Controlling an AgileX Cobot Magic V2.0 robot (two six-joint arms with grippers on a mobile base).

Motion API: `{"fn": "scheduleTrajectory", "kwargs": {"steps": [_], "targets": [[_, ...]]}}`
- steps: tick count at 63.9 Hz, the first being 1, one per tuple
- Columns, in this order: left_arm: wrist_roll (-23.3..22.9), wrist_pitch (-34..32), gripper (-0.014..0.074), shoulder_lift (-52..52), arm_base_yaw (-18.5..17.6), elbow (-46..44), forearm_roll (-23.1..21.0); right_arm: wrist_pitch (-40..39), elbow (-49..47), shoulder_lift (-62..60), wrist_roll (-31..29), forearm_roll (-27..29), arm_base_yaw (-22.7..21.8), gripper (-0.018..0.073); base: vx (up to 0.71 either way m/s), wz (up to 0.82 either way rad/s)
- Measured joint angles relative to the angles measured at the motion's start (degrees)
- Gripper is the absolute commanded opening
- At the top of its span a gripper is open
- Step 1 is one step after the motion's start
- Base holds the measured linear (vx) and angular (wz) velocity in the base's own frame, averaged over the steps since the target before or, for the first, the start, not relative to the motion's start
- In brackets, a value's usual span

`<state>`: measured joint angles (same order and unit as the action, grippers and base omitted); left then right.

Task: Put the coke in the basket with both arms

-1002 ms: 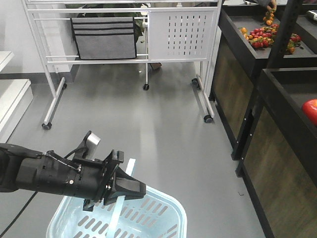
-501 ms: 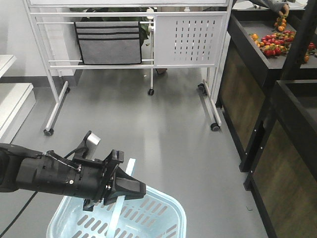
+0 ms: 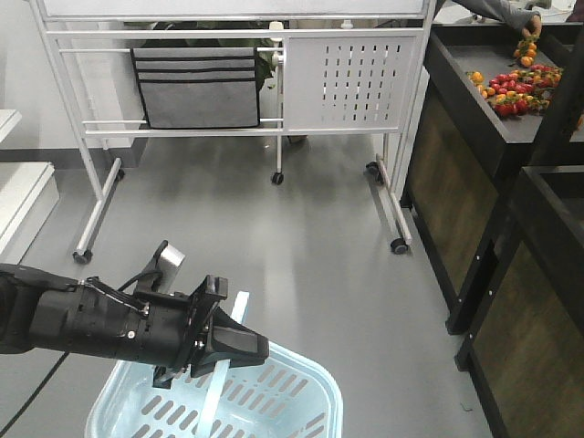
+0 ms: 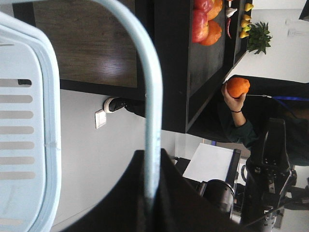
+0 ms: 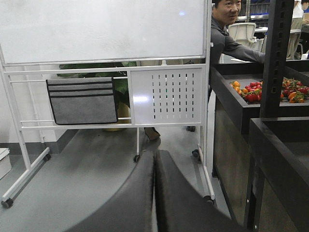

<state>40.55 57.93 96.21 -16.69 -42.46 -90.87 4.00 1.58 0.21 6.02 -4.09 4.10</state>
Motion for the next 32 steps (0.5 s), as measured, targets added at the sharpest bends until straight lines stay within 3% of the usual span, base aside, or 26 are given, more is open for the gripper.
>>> {"fn": "scheduleTrajectory", "kwargs": {"steps": [32], "targets": [[0.0, 0.0, -0.0006, 0.0, 0.0, 0.0, 0.0, 0.0, 0.0, 0.0, 0.0, 0.0, 0.0, -0.001, 0.13, -0.07]]}}
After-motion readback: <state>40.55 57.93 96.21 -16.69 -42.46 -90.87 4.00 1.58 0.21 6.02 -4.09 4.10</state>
